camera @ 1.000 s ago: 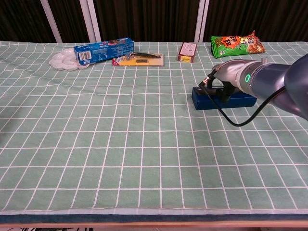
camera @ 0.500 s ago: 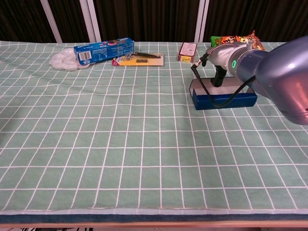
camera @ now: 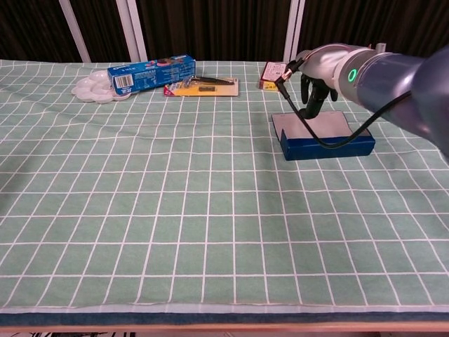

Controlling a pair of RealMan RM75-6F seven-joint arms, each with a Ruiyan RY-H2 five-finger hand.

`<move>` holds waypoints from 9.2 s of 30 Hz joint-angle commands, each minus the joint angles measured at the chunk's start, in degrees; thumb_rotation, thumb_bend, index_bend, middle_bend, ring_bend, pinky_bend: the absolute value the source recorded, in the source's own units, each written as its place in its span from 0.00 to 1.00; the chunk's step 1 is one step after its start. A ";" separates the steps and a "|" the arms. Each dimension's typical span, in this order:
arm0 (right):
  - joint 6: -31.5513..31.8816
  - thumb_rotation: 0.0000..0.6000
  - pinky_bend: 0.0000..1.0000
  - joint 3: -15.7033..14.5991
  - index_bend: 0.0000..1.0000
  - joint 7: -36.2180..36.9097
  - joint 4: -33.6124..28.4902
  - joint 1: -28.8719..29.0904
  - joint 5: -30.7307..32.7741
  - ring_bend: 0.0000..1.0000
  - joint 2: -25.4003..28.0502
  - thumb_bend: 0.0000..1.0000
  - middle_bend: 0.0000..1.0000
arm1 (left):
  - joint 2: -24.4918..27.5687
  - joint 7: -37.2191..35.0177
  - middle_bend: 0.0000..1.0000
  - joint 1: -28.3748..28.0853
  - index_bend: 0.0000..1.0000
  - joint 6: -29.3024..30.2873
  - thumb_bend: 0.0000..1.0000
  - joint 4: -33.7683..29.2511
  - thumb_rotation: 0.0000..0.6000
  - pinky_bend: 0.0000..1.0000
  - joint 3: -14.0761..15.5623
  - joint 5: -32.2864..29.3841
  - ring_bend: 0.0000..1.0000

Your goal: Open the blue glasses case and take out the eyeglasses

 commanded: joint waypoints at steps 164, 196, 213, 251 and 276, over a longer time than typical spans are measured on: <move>4.31 1.00 0.98 2.89 0.20 -11.09 -3.38 -4.75 22.20 1.00 1.31 0.45 0.99 | 0.11 -0.98 0.00 0.22 0.00 0.20 0.01 -0.41 1.00 0.00 -0.93 -1.48 0.00; 0.76 1.00 0.98 0.80 0.38 -2.15 -5.16 -7.46 12.84 1.00 7.88 0.44 0.99 | -1.50 1.30 0.00 0.39 0.00 2.20 0.01 2.07 1.00 0.00 -1.02 -0.49 0.00; -3.04 1.00 0.98 -0.42 0.41 2.05 -1.52 -8.34 13.00 1.00 8.76 0.44 0.99 | -2.96 2.18 0.00 0.43 0.00 4.28 0.01 4.65 1.00 0.00 -1.08 1.48 0.00; -4.71 1.00 0.98 -2.06 0.44 4.01 3.21 -8.62 15.05 1.00 7.13 0.49 0.99 | -2.98 2.28 0.00 0.54 0.00 3.87 0.01 4.29 1.00 0.00 -1.44 0.75 0.00; -4.77 1.00 0.98 -1.76 0.52 4.54 3.35 -8.45 14.44 1.00 6.53 0.50 0.99 | -2.90 2.15 0.00 0.46 0.00 3.45 0.01 4.13 1.00 0.00 -1.55 0.45 0.00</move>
